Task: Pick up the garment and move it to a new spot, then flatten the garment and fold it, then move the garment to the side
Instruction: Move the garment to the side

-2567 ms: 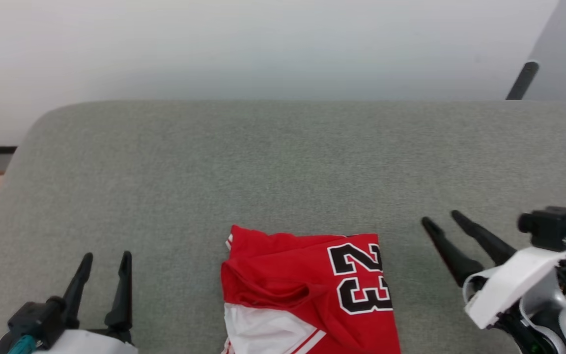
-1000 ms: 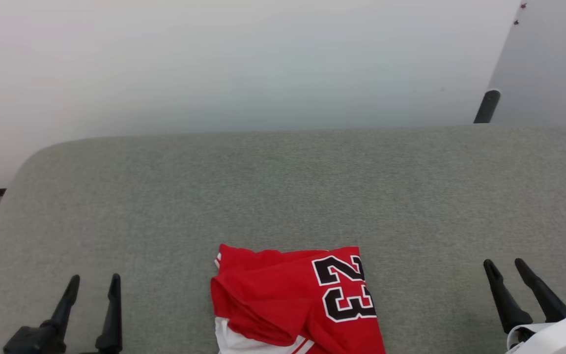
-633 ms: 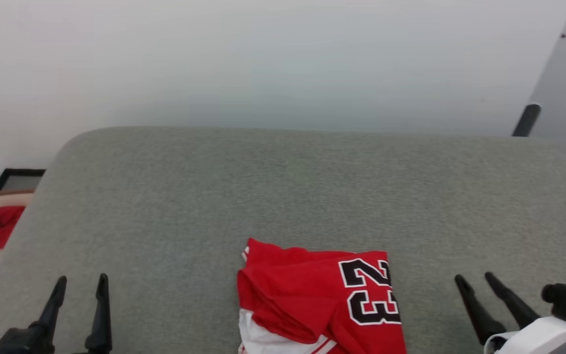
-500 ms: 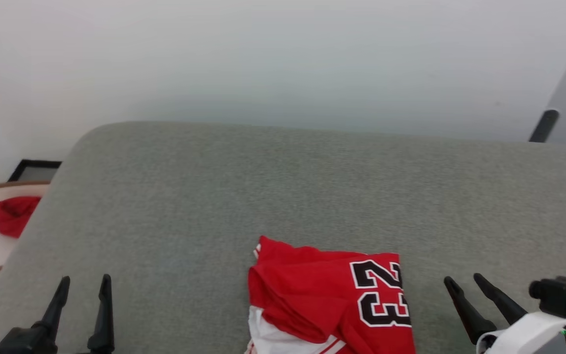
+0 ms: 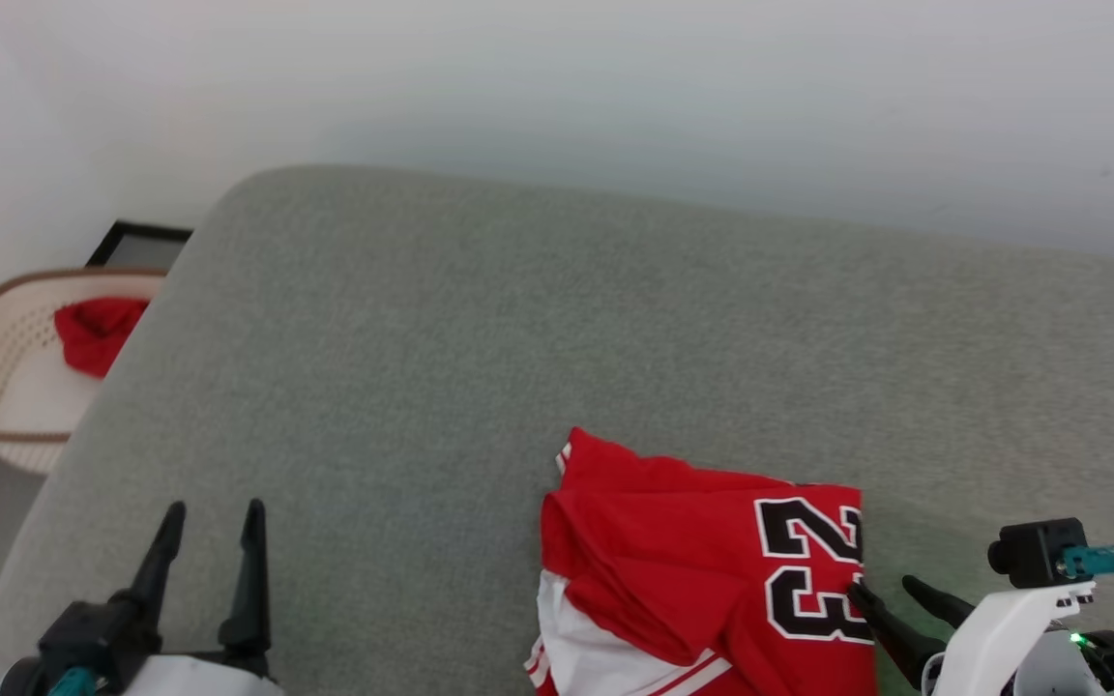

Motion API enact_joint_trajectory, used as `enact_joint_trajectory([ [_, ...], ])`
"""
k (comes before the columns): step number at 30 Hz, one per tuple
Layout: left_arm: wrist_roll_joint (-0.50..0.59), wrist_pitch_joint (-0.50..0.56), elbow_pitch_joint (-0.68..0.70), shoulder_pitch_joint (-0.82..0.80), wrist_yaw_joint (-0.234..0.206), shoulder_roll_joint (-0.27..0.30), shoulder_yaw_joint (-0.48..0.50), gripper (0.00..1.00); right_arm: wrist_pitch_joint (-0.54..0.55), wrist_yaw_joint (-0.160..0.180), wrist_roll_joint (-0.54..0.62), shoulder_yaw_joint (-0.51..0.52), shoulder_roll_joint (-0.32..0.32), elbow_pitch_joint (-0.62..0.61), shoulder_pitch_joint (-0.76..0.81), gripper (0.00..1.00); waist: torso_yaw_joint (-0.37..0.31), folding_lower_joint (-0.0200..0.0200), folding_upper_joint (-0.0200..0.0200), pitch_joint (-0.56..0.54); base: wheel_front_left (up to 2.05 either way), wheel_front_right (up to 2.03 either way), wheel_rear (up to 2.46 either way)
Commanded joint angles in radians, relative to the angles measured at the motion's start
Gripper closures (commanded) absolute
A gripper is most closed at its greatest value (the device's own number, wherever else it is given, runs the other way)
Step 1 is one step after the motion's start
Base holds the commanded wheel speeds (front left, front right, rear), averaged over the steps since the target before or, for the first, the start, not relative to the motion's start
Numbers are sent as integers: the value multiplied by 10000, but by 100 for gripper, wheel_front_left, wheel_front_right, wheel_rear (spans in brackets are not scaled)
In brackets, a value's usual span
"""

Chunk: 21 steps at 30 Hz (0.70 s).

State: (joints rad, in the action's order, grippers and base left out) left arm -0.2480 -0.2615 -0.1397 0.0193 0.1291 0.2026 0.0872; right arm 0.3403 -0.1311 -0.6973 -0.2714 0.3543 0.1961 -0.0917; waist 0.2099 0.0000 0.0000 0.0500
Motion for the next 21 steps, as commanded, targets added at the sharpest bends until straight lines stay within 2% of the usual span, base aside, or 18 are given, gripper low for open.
enact_joint_trajectory([
  [1,-50,-37,-33,-172,28,-58,-54,0,287,7,62,106,-120,29,-141,0,358,0,0,398,0,0,0],
  [7,-72,-36,-149,-457,28,-216,-242,0,1766,7,351,371,-283,76,-327,0,616,0,0,802,0,0,0],
  [13,-175,-36,-259,-673,29,-349,-345,0,3094,10,871,721,-706,412,-377,0,771,0,0,1001,0,0,0],
  [14,-186,-37,-275,-706,29,-361,-360,0,3271,10,908,743,-796,453,-372,56,793,0,0,1014,0,0,0],
  [15,-201,-37,-293,-736,29,-373,-368,0,3385,10,1002,744,-834,420,-385,100,811,0,0,1027,0,0,0],
  [21,-268,-37,-348,-796,29,-412,-344,0,3931,9,1207,1056,-901,180,-667,100,806,0,0,1085,0,0,0],
])
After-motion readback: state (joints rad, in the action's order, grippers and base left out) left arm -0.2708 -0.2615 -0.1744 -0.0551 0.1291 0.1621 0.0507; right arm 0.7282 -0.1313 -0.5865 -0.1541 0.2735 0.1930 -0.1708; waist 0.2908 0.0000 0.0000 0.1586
